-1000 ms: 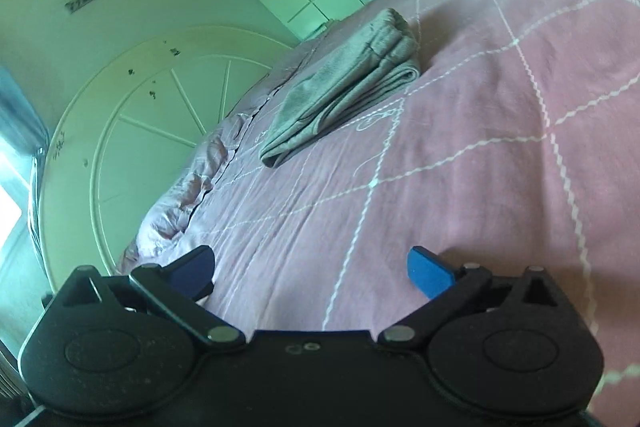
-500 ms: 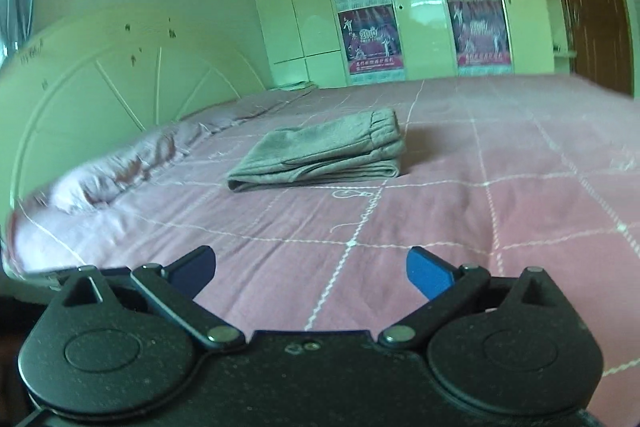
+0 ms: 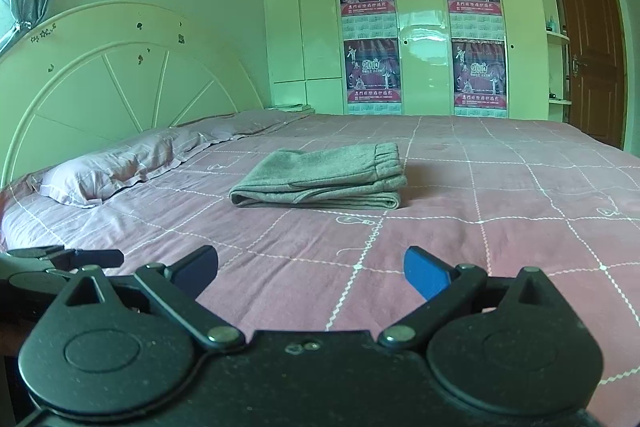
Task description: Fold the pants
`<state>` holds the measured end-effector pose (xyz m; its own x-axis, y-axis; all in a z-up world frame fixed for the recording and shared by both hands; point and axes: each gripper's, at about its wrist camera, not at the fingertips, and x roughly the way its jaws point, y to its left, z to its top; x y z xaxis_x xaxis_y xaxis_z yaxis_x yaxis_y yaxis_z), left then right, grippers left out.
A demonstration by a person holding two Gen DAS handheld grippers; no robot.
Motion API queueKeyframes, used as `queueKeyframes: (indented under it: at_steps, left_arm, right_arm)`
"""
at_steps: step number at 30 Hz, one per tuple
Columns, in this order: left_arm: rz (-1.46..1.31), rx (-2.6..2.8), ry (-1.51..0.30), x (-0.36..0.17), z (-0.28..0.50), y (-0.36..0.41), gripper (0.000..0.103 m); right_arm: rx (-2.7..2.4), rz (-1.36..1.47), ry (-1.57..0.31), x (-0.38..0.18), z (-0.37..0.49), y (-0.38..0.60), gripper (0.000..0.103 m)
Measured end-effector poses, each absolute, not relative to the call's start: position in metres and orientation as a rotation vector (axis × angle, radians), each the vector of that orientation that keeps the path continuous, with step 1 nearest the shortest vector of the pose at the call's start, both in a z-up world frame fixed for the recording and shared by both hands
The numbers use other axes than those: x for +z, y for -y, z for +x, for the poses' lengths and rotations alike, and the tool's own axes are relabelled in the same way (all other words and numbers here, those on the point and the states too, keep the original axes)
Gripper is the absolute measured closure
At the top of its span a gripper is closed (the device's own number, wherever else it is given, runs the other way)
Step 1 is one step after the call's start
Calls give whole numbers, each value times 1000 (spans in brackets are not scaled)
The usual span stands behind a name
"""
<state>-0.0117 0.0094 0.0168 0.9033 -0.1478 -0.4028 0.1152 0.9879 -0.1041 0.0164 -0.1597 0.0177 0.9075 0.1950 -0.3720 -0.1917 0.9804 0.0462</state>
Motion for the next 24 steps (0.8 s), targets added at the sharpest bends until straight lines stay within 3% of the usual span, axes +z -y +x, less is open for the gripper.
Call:
queueKeyframes:
  at_steps: [24]
  left_arm:
    - [-68, -110, -313, 30, -27, -7, 0]
  right_arm:
    - [146, -9, -412, 12, 21, 165, 10]
